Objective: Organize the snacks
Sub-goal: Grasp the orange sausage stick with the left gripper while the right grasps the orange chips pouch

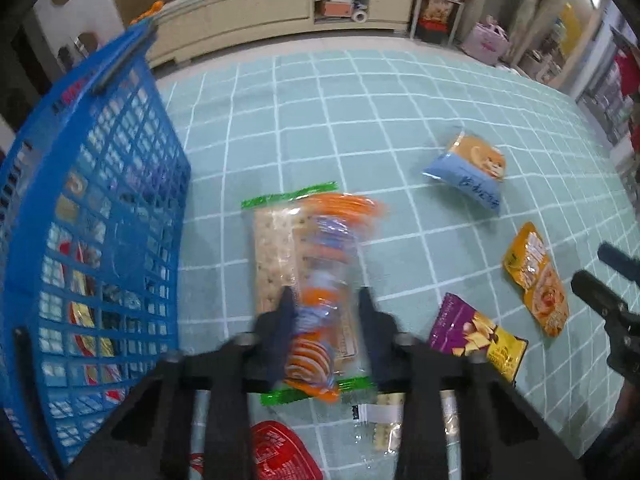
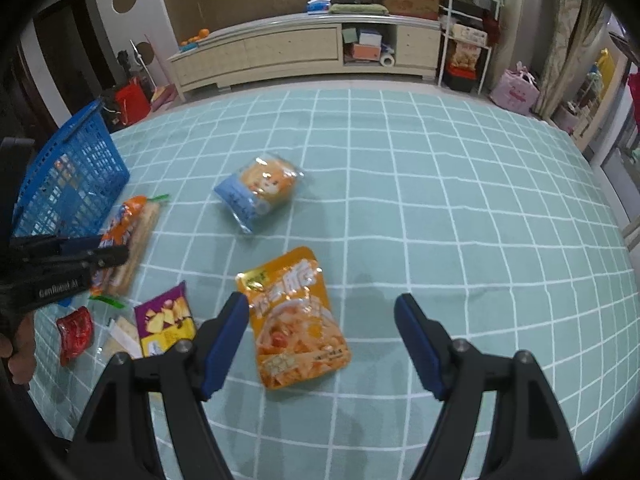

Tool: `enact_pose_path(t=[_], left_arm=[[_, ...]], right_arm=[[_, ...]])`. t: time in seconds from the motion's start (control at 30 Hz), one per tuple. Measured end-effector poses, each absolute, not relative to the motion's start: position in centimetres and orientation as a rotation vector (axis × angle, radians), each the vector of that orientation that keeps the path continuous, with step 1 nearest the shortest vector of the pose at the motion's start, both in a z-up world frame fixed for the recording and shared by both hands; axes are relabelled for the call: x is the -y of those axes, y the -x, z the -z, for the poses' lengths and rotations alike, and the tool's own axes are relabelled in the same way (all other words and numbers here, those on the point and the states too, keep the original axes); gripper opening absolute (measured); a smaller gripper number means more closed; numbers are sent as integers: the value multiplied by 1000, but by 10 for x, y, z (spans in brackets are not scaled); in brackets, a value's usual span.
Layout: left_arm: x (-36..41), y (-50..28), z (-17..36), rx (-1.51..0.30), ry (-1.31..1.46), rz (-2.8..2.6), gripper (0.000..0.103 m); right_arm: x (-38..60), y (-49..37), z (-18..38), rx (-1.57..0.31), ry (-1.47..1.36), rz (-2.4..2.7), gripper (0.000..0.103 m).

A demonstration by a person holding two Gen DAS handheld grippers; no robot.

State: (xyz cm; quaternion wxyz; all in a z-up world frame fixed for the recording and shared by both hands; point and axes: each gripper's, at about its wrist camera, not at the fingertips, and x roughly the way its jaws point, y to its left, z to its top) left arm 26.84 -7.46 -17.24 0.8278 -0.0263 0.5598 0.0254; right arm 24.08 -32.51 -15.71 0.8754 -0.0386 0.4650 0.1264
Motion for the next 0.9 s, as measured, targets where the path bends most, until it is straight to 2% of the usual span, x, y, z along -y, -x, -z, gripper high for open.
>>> enact_pose_path(t=[0.2, 0.53, 0.9], left_arm=[[73, -262, 172, -1159, 70, -41, 13], [110, -226, 147, -1087, -15, 54, 13], [124, -224, 158, -1097, -11, 92, 13]], right_arm=[[332, -241, 153, -933, 115, -187, 79], [319, -243, 162, -969, 174, -219, 79], [294, -250, 183, -1016, 262, -314, 79]])
